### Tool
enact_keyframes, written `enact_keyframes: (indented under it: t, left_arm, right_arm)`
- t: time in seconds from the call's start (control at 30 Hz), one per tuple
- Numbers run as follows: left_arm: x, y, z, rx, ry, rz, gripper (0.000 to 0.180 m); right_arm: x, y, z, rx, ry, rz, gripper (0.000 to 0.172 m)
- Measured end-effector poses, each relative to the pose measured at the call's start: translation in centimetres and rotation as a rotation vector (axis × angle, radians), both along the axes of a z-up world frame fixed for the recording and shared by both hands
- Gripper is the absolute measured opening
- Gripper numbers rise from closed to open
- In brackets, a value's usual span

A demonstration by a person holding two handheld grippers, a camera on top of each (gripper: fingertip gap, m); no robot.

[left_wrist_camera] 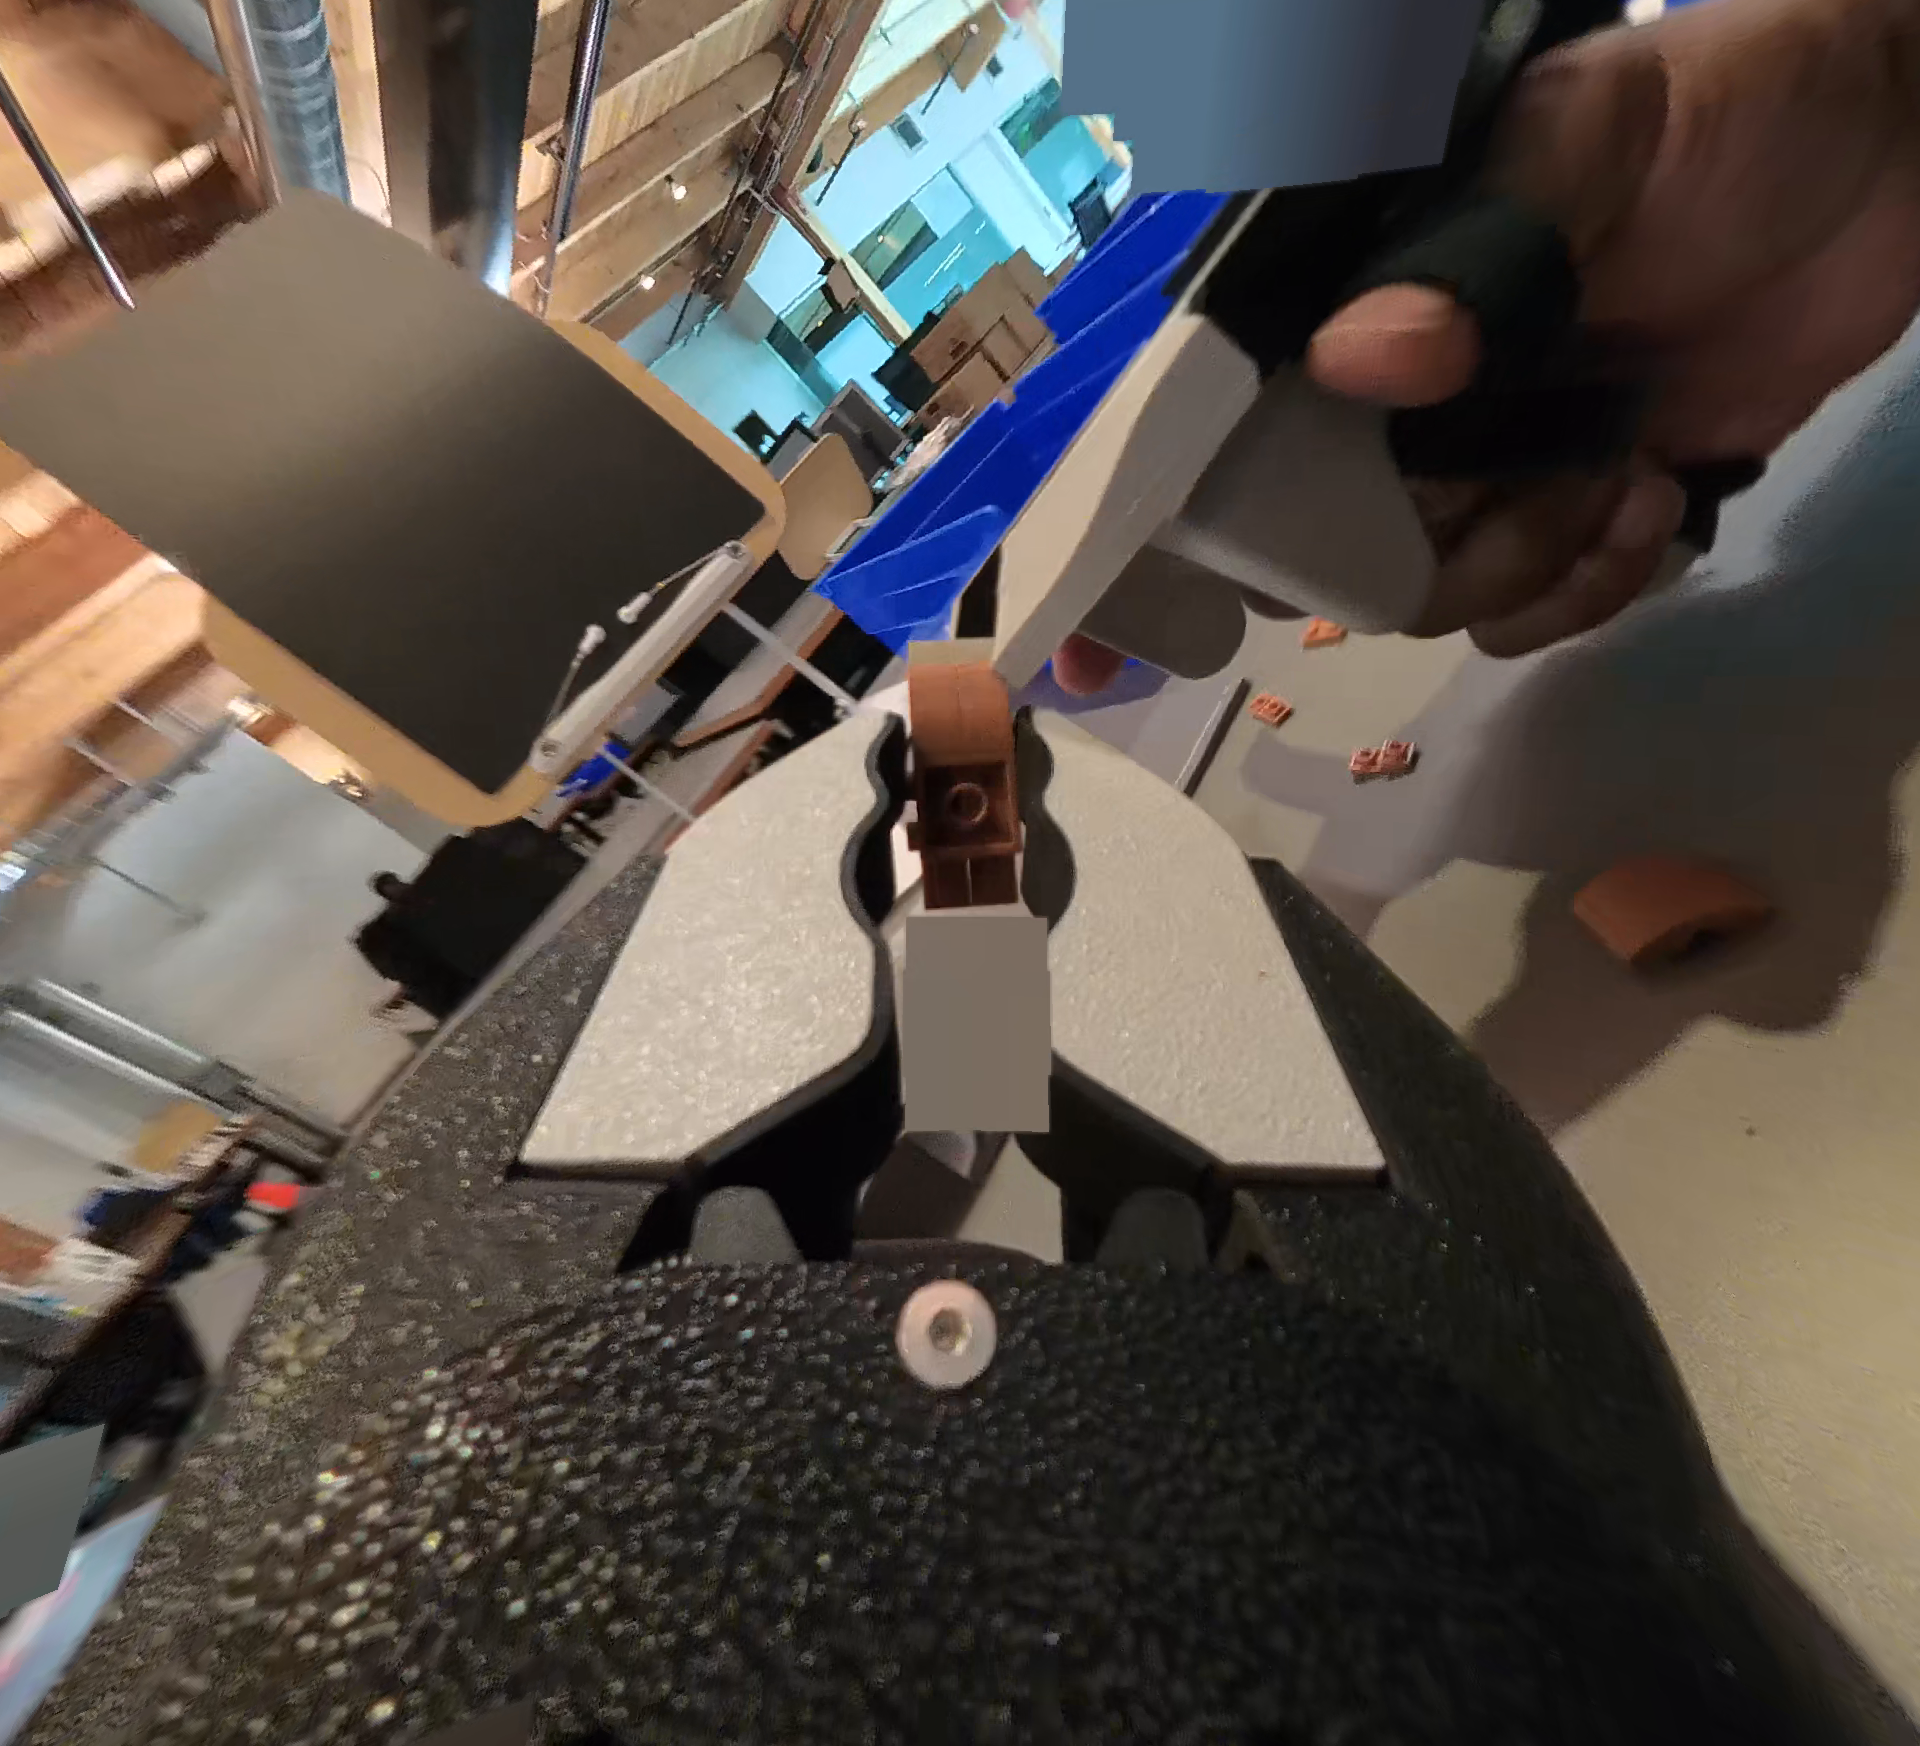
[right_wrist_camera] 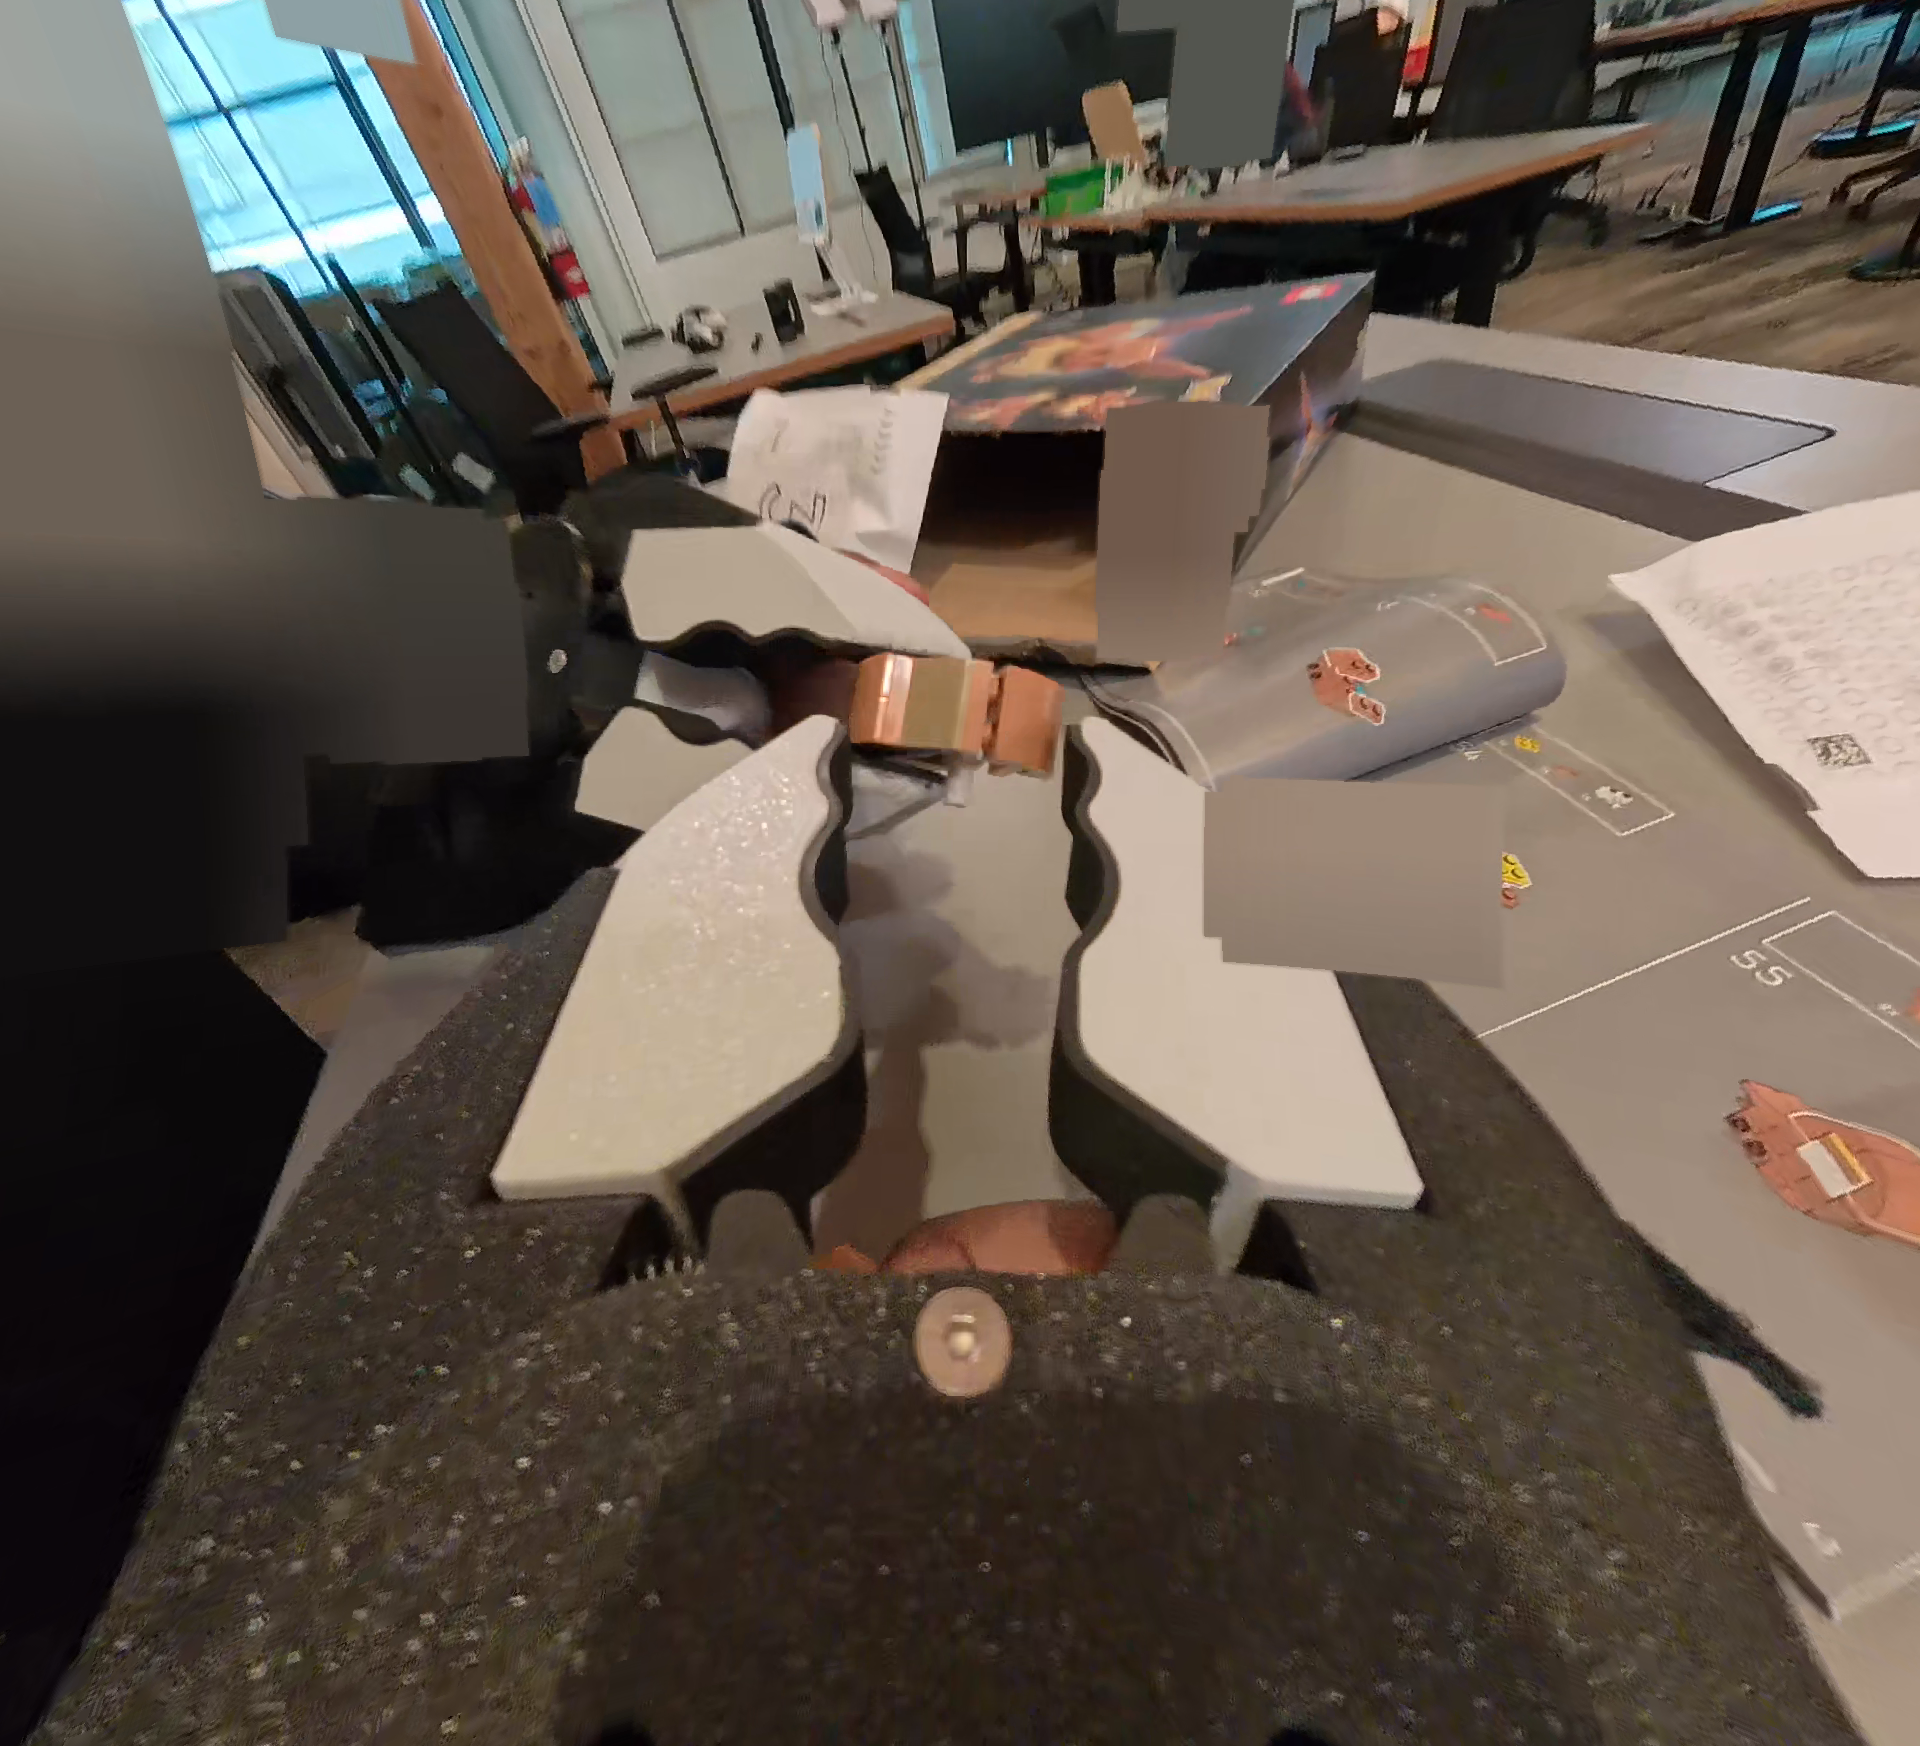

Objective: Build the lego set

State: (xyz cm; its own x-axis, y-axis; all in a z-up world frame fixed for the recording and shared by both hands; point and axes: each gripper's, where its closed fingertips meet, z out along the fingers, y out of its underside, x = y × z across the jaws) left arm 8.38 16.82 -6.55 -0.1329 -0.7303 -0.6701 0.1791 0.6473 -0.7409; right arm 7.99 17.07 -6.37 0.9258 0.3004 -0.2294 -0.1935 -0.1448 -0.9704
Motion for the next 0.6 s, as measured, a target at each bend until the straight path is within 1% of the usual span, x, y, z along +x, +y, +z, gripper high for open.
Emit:
enact_keyframes:
  t: [0.07, 0.1, 0.17, 0.23, 0.37, 0.53, 0.6]
  left_arm:
    - [0.1, 0.1, 0.2, -0.075, 0.002, -0.014, 0.019]
    - [0.1, -0.1, 0.1, -0.086, 0.005, -0.023, 0.019]
    - [0.4, -0.9, -0.5, -0.062, 0.018, -0.039, 0.019]
    - [0.6, -1.6, -0.9, -0.024, 0.027, -0.054, 0.019]
    - [0.8, -2.3, -1.5, 0.045, 0.026, -0.063, 0.019]
    - [0.8, -2.8, -1.9, 0.131, 0.017, -0.057, 0.019]
    - [0.8, -2.9, -2.0, 0.166, 0.009, -0.051, 0.019]
  right_arm:
    - [0.8, -0.3, 0.1, 0.014, 0.098, -0.027, 0.038]
    - [1.2, -0.5, 0.0, 0.014, 0.154, -0.035, 0.035]
    - [1.3, -0.9, -0.1, 0.014, 0.243, -0.023, 0.031]
    - [1.3, -1.3, -0.2, 0.023, 0.271, -0.009, 0.026]
    - [1.6, -2.2, -0.5, 0.017, 0.210, -0.024, 0.018]
    - [1.6, -2.5, -0.7, 0.013, 0.122, -0.033, 0.019]
    - [1.4, -2.4, -0.8, 0.012, 0.091, -0.018, 0.022]
